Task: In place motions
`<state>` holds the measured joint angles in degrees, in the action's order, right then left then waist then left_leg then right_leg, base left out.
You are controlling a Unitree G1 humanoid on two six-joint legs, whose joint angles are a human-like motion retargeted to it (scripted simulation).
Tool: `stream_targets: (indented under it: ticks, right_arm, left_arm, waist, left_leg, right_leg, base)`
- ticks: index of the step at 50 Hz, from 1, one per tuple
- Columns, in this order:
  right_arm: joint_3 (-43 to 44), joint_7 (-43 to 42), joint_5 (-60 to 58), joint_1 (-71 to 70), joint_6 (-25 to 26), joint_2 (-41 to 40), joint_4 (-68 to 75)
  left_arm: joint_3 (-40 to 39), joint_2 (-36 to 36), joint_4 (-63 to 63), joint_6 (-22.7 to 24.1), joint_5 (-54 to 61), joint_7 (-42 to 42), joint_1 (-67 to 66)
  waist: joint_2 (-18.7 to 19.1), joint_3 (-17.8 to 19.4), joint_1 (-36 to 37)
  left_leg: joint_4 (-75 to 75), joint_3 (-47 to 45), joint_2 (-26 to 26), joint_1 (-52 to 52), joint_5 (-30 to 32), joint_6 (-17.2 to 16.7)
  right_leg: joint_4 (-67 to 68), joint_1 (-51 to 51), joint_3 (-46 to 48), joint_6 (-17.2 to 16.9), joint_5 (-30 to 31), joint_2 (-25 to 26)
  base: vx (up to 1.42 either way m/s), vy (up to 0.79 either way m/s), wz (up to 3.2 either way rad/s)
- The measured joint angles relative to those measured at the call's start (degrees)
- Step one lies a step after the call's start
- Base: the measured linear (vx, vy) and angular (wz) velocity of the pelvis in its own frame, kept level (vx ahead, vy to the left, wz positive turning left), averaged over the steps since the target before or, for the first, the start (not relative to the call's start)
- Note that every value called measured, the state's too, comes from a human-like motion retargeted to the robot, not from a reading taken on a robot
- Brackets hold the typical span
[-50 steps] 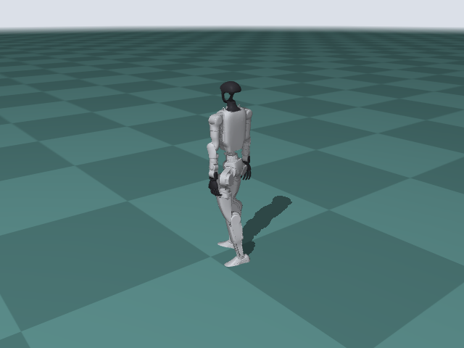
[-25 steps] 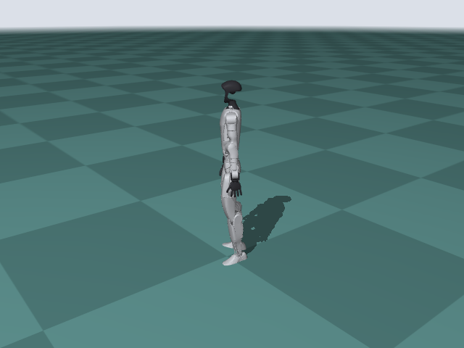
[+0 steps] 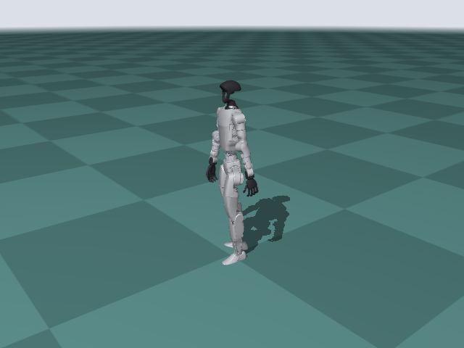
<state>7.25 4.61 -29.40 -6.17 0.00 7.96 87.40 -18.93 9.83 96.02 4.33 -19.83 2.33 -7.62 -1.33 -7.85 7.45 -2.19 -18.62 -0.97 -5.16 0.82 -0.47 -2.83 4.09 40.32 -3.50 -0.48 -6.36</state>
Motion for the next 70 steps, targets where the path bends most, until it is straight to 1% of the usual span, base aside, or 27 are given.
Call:
stream_targets:
  ticks: [3,7,11,15,22,26,28,30,35,40,43,50,62,70]
  right_arm:
    - [-1.36,-0.14,-0.66,-0.23,-0.01,-0.66,0.23]
    - [-2.97,-0.15,-0.86,-1.02,0.31,-1.35,1.27]
    - [-5.40,-0.44,-1.39,-2.41,0.51,-2.13,2.73]
    - [-8.09,-0.20,-3.31,-3.84,0.75,-3.13,3.54]
    - [-14.38,1.80,-8.44,-7.22,0.60,-5.70,3.10]
    - [-17.15,2.93,-9.90,-9.05,-0.22,-6.83,1.44]
    - [-18.24,3.37,-9.98,-9.90,-0.74,-7.12,0.66]
    - [-19.14,3.64,-10.10,-10.58,-1.10,-7.21,0.19]
    - [-20.94,3.57,-11.60,-12.08,-0.96,-7.41,0.56]
    - [-21.50,3.37,-12.48,-13.68,0.49,-7.64,2.66]
    - [-21.25,3.32,-12.28,-14.31,1.08,-7.44,3.60]
    - [-20.34,3.37,-11.78,-15.11,1.61,-7.27,4.09]
    - [-19.70,3.36,-10.67,-16.11,1.55,-6.24,3.82]
    - [-18.67,3.23,-8.90,-16.78,1.39,-5.81,3.19]
  left_arm:
    - [-0.83,-0.14,-0.06,-0.24,1.40,-1.28,0.51]
    - [0.37,0.30,-0.52,-0.28,0.87,-2.82,1.16]
    - [2.00,1.02,-1.01,-0.75,-1.05,-4.18,1.72]
    - [2.01,1.33,-1.34,-1.15,-1.67,-5.00,1.48]
    - [1.25,1.04,-0.13,-1.80,-0.93,-4.92,-1.02]
    - [0.77,0.76,-0.21,-2.63,-1.52,-5.46,-1.80]
    - [0.26,0.39,-0.53,-2.73,-1.56,-5.29,-1.85]
    - [-0.34,-0.14,-0.86,-2.63,-1.41,-5.16,-1.83]
    - [-1.66,-2.41,-0.90,-2.36,-0.66,-5.50,-1.36]
    - [-0.84,-4.57,-0.76,-2.56,-1.61,-6.92,0.33]
    - [-0.22,-5.61,-1.17,-2.38,-2.41,-6.90,1.36]
    - [0.59,-7.01,-1.20,-1.89,-2.59,-7.49,2.63]
    - [0.62,-7.06,-0.64,-2.07,-3.11,-7.37,1.41]
    - [0.98,-7.28,0.43,-2.27,-2.65,-7.51,0.12]
  waist:
    - [0.05,-0.16,-2.67]
    - [0.41,-0.46,-6.57]
    - [0.86,-0.72,-10.54]
    - [1.26,-1.24,-13.80]
    - [2.74,-2.06,-21.67]
    - [3.51,-1.26,-28.04]
    - [3.89,-0.66,-30.83]
    - [4.34,-0.31,-32.87]
    - [6.69,-0.73,-39.03]
    - [9.51,-0.07,-45.45]
    - [10.51,0.25,-46.77]
    - [10.68,0.54,-46.60]
    - [10.29,0.74,-42.79]
    - [10.23,0.90,-40.25]
  left_leg:
    - [0.26,-2.68,1.07,1.06,-0.79,-0.37]
    - [0.46,-7.09,2.82,2.66,-2.10,-1.20]
    - [0.81,-13.60,4.86,5.14,-3.68,-2.47]
    - [1.20,-21.15,6.72,7.78,-5.02,-4.04]
    - [1.71,-32.46,8.51,12.80,-7.00,-7.17]
    - [0.90,-37.88,9.09,15.06,-7.63,-8.92]
    - [0.28,-40.65,9.39,16.04,-7.74,-9.82]
    - [-0.15,-42.95,9.44,16.73,-7.80,-10.57]
    - [-1.00,-48.73,9.47,16.86,-7.67,-12.33]
    - [-1.94,-51.49,9.79,16.33,-7.62,-13.37]
    - [-2.23,-52.27,9.63,16.23,-7.61,-13.78]
    - [-2.78,-52.33,8.85,15.79,-8.12,-14.30]
    - [-3.17,-49.49,8.48,14.66,-9.06,-13.47]
    - [-3.66,-49.14,8.08,14.77,-9.67,-13.29]
  right_leg:
    - [0.53,-1.49,-2.91,0.48,0.65,0.31]
    - [1.56,-3.99,-7.73,1.27,1.53,1.01]
    - [3.10,-7.27,-14.47,2.08,2.66,2.08]
    - [4.53,-10.66,-21.99,2.48,3.87,3.57]
    - [5.55,-16.13,-39.29,2.71,7.76,9.32]
    - [4.99,-17.86,-48.08,2.21,11.12,12.77]
    - [4.53,-18.46,-50.97,1.58,12.86,14.10]
    - [4.12,-19.00,-52.28,0.89,14.23,14.99]
    - [3.20,-21.35,-54.22,-1.06,16.81,16.83]
    - [2.80,-22.94,-55.04,-2.87,17.48,17.84]
    - [2.81,-23.42,-55.24,-3.67,17.48,18.04]
    - [3.00,-23.99,-55.28,-5.23,16.88,17.59]
    - [3.81,-23.87,-53.86,-4.37,16.02,16.03]
    - [3.99,-23.68,-53.38,-4.79,15.89,14.97]
  base:
    - [-0.14,-0.17,-0.82]
    - [-0.24,-0.18,-1.06]
    - [-0.37,-0.17,-1.50]
    - [-0.37,-0.11,-1.77]
    - [-0.35,0.00,-2.26]
    - [-0.30,0.06,-2.05]
    - [-0.29,0.10,-1.94]
    - [-0.29,0.14,-1.81]
    - [-0.19,0.16,-1.53]
    - [-0.10,0.14,-0.83]
    - [-0.07,0.12,-0.56]
    - [-0.06,0.05,-0.24]
    - [-0.01,0.02,0.22]
    - [0.00,0.06,0.10]
